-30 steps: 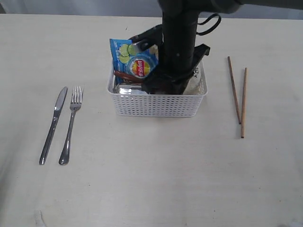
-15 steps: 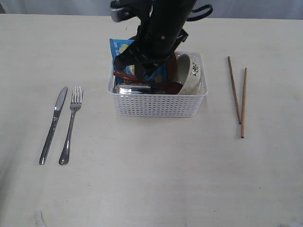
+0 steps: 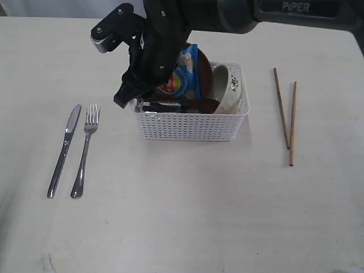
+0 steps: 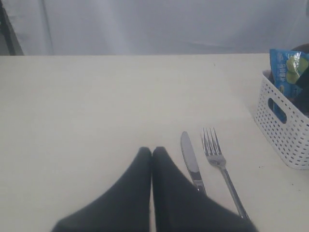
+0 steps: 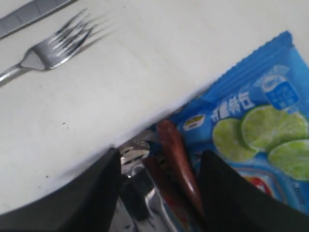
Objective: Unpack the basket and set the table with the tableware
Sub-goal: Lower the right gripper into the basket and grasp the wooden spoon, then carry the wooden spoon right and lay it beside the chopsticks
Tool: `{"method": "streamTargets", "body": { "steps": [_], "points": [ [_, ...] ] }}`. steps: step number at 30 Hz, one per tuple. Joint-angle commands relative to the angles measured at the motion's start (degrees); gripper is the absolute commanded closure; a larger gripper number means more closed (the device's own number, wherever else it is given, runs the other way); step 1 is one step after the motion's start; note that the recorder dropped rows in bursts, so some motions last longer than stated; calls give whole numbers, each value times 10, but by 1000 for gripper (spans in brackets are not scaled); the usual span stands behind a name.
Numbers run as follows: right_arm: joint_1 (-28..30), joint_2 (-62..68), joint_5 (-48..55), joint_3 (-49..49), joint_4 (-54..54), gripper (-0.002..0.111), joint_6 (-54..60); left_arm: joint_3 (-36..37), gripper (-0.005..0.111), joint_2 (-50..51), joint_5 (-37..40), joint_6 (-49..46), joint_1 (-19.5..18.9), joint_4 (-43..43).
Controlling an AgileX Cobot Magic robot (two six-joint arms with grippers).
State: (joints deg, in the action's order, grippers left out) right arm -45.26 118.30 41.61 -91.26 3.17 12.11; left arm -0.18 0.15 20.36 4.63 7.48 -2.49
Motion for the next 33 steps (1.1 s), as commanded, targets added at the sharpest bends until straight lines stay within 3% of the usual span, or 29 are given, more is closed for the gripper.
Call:
{"method": "streamTargets", "body": {
  "steps": [1, 5, 7, 12, 26, 33],
  "points": [
    [-1, 24, -13, 0, 51, 59, -30, 2, 107, -1, -6, 2, -1, -5],
    [-1, 46, -27, 0, 69, 60, -41, 2, 107, -1, -6, 2, -1, -5],
    [-2, 50, -30, 0, 77, 67, -50, 2, 107, -1, -6, 2, -1, -5],
    [-2, 40, -32, 0, 79, 109, -49, 2, 107, -1, -6, 2, -1, -5],
    [-1, -130, -17, 0, 82, 109, -49, 2, 107, -1, -6, 2, -1, -5],
    [40, -201, 63, 0, 190, 109, -171, 2, 107, -1, -6, 2, -1, -5]
  ]
}}
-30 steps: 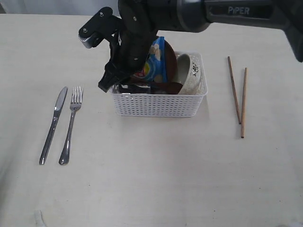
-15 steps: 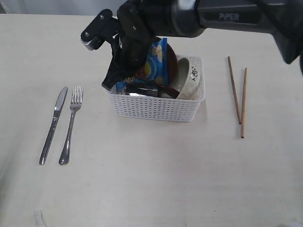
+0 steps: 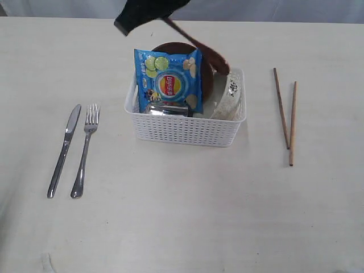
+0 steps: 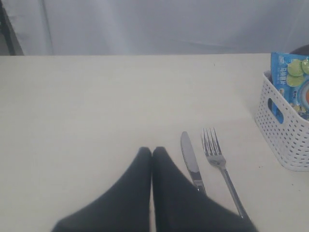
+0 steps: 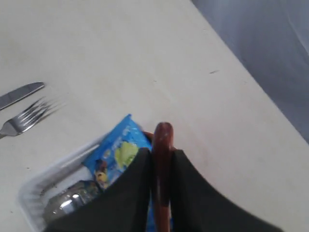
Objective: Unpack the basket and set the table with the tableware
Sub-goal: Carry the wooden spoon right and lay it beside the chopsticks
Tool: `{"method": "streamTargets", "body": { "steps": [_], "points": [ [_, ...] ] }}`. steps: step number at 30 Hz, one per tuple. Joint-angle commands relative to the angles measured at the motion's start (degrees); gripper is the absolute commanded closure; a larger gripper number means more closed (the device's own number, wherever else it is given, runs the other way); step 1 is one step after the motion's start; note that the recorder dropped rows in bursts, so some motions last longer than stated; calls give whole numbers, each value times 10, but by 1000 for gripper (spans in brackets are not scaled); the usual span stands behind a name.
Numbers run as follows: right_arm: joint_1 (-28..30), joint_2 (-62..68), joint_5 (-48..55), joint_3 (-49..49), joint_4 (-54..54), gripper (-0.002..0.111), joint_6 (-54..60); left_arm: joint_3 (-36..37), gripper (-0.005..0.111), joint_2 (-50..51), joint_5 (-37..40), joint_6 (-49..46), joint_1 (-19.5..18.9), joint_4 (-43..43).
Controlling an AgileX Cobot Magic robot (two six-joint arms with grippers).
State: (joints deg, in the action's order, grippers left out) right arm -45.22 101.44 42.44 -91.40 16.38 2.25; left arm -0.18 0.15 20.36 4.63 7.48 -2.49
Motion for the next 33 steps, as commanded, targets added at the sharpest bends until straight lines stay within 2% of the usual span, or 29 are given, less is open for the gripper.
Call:
{"method": "streamTargets", "body": {
  "steps": [1, 5, 11, 17, 21, 30, 33],
  "points": [
    [60, -37, 72, 1, 58, 109, -82, 2, 107, -1, -6, 2, -1, -5],
    [162, -35, 123, 2, 29, 109, -106, 2, 107, -1, -6, 2, -1, -5],
    [333, 11, 114, 31, -164, 109, -32, 2, 107, -1, -6, 2, -1, -5],
    [452, 83, 78, 85, -326, 109, 60, 2, 107, -1, -6, 2, -1, -5],
    [491, 125, 69, 102, -444, 109, 147, 2, 107, -1, -6, 2, -1, -5],
    [496, 188, 72, 102, -456, 108, 158, 2, 107, -1, -6, 2, -1, -5],
    [496, 197, 63, 102, -456, 94, 158, 2, 107, -1, -6, 2, -1, -5]
  ]
}}
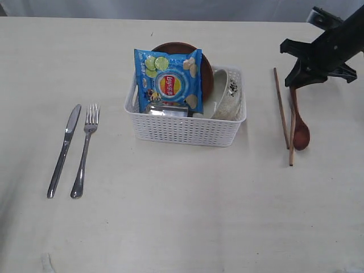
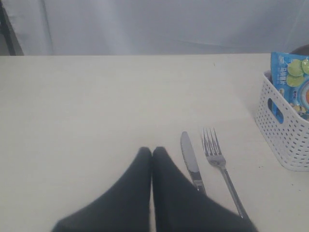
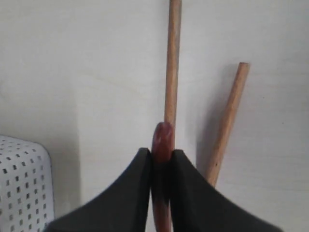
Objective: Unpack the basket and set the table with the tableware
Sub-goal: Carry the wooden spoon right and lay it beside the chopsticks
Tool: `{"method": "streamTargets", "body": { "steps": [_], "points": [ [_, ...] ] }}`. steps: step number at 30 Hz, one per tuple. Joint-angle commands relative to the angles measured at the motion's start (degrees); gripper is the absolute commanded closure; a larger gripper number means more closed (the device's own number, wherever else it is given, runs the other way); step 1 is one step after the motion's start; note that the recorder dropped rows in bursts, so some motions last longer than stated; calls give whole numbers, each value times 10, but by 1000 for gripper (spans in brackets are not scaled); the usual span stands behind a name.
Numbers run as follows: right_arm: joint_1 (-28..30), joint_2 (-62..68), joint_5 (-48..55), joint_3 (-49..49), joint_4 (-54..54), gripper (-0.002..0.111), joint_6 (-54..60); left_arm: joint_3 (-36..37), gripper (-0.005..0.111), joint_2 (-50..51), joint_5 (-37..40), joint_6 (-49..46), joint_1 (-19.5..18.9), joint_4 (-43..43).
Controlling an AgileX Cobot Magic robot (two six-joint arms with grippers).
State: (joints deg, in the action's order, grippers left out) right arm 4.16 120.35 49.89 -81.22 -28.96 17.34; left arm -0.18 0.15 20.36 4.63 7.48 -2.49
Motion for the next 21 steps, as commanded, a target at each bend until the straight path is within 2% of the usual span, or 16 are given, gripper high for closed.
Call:
{"method": "streamTargets", "body": {
  "steps": [1, 4, 6, 14, 18, 21],
  "points": [
    [2, 8, -13, 0, -3, 84, 7, 2, 107, -1, -6, 2, -1, -5],
    [4, 5, -13, -3, -9, 63, 8, 2, 107, -1, -6, 2, -1, -5],
    [4, 2, 0, -15, -20, 57, 17, 2, 107, -1, -6, 2, -1, -5],
    [2, -51, 86, -95, -97, 62, 63, 2, 107, -1, -6, 2, -1, -5],
    [-22, -90, 111, -129, -160, 62, 121, 2, 107, -1, -6, 2, -1, -5],
    [-61, -114, 105, -141, -168, 62, 152, 2, 107, -1, -6, 2, -1, -5]
  ]
}}
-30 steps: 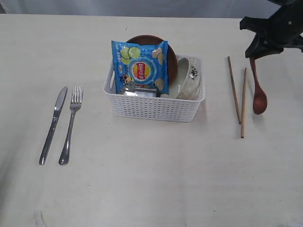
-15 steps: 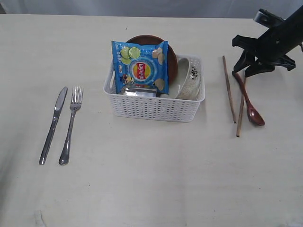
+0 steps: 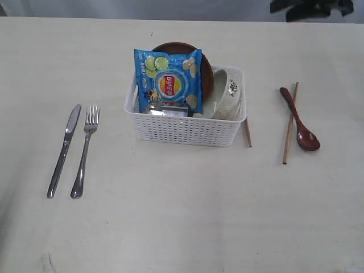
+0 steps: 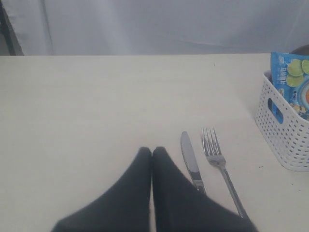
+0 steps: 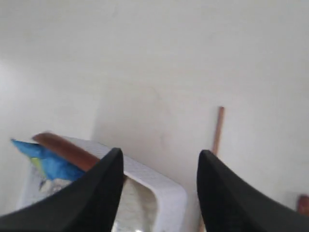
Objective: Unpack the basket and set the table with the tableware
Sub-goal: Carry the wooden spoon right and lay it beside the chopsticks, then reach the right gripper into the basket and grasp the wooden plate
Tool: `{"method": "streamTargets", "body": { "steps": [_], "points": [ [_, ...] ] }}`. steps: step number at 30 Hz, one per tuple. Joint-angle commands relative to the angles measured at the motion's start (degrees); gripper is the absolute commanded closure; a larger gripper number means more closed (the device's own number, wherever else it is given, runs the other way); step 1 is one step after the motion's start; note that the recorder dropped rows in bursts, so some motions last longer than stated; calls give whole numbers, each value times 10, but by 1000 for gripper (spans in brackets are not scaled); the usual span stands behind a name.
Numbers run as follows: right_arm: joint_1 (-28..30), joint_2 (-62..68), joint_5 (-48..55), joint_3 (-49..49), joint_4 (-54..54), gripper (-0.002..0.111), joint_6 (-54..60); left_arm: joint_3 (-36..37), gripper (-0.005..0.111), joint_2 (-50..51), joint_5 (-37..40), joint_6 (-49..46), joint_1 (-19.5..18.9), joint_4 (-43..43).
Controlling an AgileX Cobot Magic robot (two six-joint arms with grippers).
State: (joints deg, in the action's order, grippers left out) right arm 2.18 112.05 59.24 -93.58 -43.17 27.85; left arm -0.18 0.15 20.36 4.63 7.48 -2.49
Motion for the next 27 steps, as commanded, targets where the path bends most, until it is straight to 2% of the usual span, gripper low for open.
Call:
{"method": "streamTargets", "body": {
  "steps": [1, 6, 11, 13, 19, 27],
  "points": [
    [-58, -35, 9, -22, -25, 62, 57, 2, 107, -1, -6, 2, -1, -5],
    [-148, -25, -6, -36, 16, 62, 142, 2, 107, -1, -6, 2, -1, -5],
    [-211, 5, -46, -37, 99, 45, 208, 2, 107, -1, -6, 2, -1, -5],
    [-219, 19, -61, -37, 102, 41, 215, 2, 107, -1, -6, 2, -1, -5],
    [-220, 59, -67, -37, 102, 41, 242, 2, 107, -1, -6, 2, -1, -5],
    [-220, 88, 1, -37, 59, 42, 313, 2, 107, -1, -6, 2, -1, -5]
  ]
}}
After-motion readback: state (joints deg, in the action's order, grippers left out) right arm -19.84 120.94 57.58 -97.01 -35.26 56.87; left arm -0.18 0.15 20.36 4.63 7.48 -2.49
